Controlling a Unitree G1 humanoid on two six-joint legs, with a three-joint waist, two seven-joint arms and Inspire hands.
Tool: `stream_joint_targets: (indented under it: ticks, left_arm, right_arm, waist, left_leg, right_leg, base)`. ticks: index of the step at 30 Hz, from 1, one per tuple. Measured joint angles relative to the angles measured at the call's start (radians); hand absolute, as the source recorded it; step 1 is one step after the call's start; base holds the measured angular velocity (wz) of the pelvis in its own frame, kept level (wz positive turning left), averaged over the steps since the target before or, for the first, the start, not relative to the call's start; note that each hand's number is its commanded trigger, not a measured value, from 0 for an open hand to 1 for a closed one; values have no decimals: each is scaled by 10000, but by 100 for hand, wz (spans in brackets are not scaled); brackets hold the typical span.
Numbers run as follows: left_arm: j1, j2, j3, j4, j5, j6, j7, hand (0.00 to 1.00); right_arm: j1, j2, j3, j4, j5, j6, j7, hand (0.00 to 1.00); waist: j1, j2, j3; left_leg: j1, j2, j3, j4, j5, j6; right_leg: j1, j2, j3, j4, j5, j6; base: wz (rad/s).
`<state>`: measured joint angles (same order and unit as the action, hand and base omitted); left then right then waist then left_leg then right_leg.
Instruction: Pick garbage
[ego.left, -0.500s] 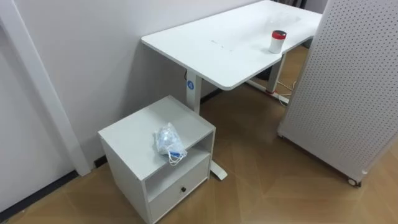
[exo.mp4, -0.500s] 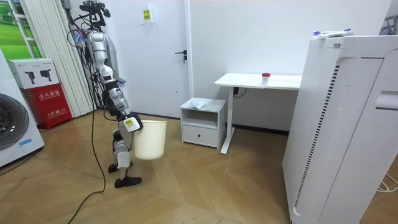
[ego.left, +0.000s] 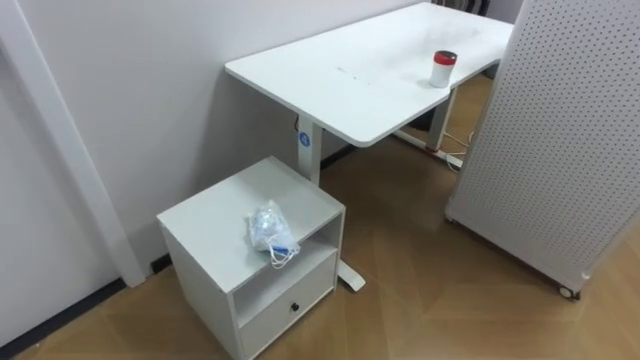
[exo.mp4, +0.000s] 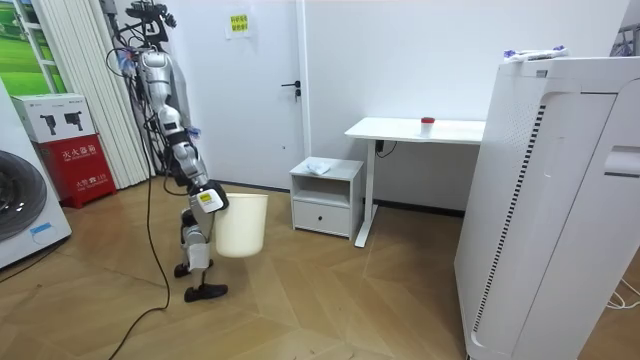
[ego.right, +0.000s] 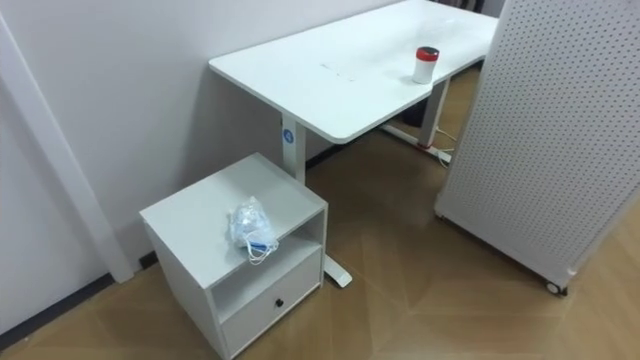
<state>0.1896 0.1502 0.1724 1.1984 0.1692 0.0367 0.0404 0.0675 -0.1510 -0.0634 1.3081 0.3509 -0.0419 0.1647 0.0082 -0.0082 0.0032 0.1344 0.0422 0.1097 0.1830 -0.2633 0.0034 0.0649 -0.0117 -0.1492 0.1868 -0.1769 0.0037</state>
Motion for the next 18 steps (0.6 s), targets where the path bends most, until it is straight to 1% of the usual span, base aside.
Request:
stream_joint_targets:
  ticks: [7, 9, 10, 12, 17, 18]
  left_arm:
    - [241, -3, -104, 6, 7, 145, 0, 0]
    - [288, -15, -201, 8, 7, 318, -2, 0]
    - [302, -17, -209, 7, 7, 343, -4, 0]
    - [302, -19, -209, 6, 7, 491, -10, 0]
    - [301, -19, -210, 74, 10, 584, -11, 0]
    - [297, -25, -207, 83, 19, 595, -12, 0]
  right_arm:
    - [7, 1, 23, 20, 15, 11, 1, 100]
    - [8, 0, 34, 20, 64, 21, -2, 100]
    - [9, 1, 39, 19, 80, 26, -3, 100]
    - [8, -2, 40, 12, 179, 107, -11, 100]
    - [15, -6, 37, 21, 252, 131, -14, 100]
    - [0, -6, 34, 16, 252, 131, -12, 100]
  waist:
    - [1, 6, -3]
    - [-1, 8, -3]
    - [-1, 8, -3]
    - [-1, 10, -3]
    - [-19, 7, 3]
    - [-15, 18, -17]
  left_leg:
    - [11, 1, -8, -12, 0, 0]
    - [-2, 1, -20, -12, 0, 0]
    - [-5, 1, -21, -12, 0, 0]
    - [-14, 1, -26, -12, -1, -1]
    - [-28, 5, -31, -34, -1, -1]
    - [-97, 13, -28, -12, -3, -2]
  right_leg:
    - [0, 4, 2, 16, 6, 9]
    - [-2, 4, -14, 14, 6, 9]
    - [-1, 4, -18, 11, 6, 9]
    - [-3, 4, -29, 5, 6, 9]
    - [-19, 6, -52, 11, 5, 9]
    - [-109, 6, -78, 58, 4, 7]
  base:
    - [0]
    - [0]
    - [0]
    - [0]
    - [0]
    - [0]
